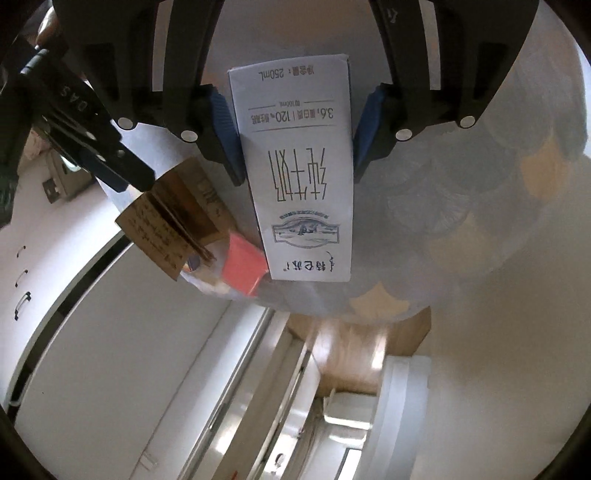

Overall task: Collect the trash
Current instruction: 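Grasp the white milk carton with the left tool while the right tool grasps the brown paper bag, then carry carton and paper bag over the teal basket and open both tools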

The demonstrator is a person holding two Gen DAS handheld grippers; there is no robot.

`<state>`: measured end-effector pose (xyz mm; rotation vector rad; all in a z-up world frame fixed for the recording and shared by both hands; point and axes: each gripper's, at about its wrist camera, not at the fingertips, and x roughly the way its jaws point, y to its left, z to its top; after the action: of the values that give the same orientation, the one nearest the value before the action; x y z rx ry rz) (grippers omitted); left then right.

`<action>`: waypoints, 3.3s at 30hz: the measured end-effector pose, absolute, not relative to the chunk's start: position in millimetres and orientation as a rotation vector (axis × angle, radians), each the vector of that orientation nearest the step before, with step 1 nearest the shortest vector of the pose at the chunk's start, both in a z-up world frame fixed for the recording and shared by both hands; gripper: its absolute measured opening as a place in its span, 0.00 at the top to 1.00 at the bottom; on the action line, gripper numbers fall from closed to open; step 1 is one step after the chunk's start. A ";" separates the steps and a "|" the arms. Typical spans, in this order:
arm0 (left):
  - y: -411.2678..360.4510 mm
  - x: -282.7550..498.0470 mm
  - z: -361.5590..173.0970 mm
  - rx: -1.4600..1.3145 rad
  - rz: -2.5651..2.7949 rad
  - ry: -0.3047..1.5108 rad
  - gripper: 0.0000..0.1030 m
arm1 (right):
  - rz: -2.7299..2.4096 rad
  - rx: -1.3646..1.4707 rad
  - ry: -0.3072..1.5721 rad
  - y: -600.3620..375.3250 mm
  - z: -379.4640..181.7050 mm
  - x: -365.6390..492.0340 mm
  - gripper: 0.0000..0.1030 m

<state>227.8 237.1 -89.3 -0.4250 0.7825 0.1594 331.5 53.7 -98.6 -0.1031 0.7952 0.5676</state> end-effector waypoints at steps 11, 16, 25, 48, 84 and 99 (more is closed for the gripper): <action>233.7 229.0 -93.2 -0.344 0.209 0.766 0.47 | 0.653 -0.016 0.842 64.6 -101.9 339.0 0.30; 236.6 227.8 -93.9 -0.363 0.202 0.768 0.47 | 0.672 0.021 0.859 64.9 -101.2 336.3 0.26; 237.9 229.2 -95.3 -0.365 0.203 0.766 0.47 | 0.555 -0.038 0.898 95.5 -109.0 349.8 0.62; 150.6 203.7 -68.6 -0.365 -0.143 0.766 0.48 | 0.418 0.053 0.799 -49.9 -56.2 265.9 0.95; -162.9 339.0 -84.8 -0.050 -0.548 0.858 0.46 | -0.168 0.406 0.780 -354.7 -80.4 272.4 0.95; -130.9 327.5 -83.8 -0.047 -0.491 0.803 0.32 | -0.146 0.470 0.752 -382.9 -87.7 276.1 0.65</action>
<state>327.5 -130.9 -83.8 -0.0474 0.8027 -0.4908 276.1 -382.9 -87.7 0.4698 0.7524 -0.1462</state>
